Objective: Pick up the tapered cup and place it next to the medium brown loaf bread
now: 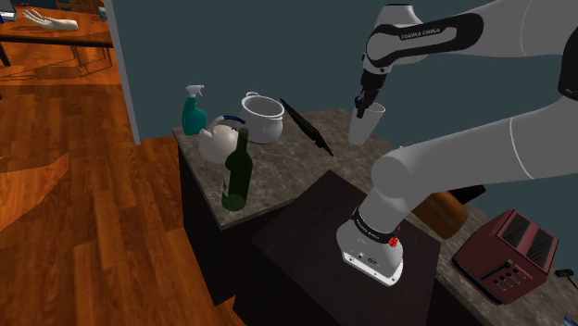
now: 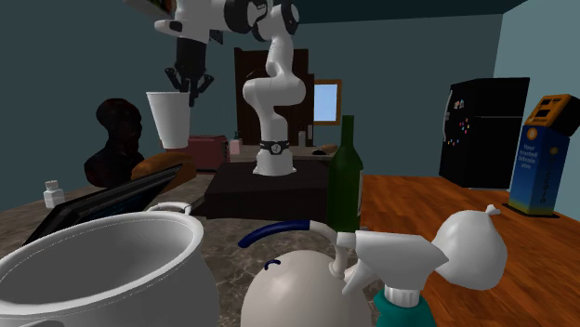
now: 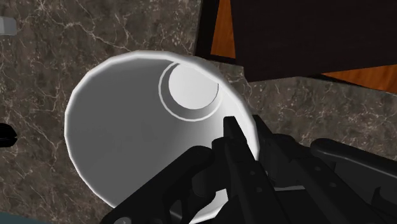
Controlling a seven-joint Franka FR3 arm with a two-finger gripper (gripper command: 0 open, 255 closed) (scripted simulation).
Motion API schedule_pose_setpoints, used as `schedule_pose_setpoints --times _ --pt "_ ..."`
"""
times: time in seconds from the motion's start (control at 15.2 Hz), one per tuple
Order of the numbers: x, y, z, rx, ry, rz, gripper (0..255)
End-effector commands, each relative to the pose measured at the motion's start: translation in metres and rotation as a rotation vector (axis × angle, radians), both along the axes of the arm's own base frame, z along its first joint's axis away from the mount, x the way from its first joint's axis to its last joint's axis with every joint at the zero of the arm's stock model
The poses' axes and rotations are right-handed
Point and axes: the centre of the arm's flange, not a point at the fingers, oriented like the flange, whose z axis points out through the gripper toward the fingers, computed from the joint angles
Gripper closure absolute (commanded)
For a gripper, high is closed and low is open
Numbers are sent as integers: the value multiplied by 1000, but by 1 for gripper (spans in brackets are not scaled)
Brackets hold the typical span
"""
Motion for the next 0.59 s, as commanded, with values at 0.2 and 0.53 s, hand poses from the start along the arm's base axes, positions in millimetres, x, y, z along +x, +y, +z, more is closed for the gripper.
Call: schedule_pose_setpoints --times 0.2,0.53 --pt "-42 -55 -1 -1 0 1 255" --pt "-81 -108 -1 -1 0 1 255"
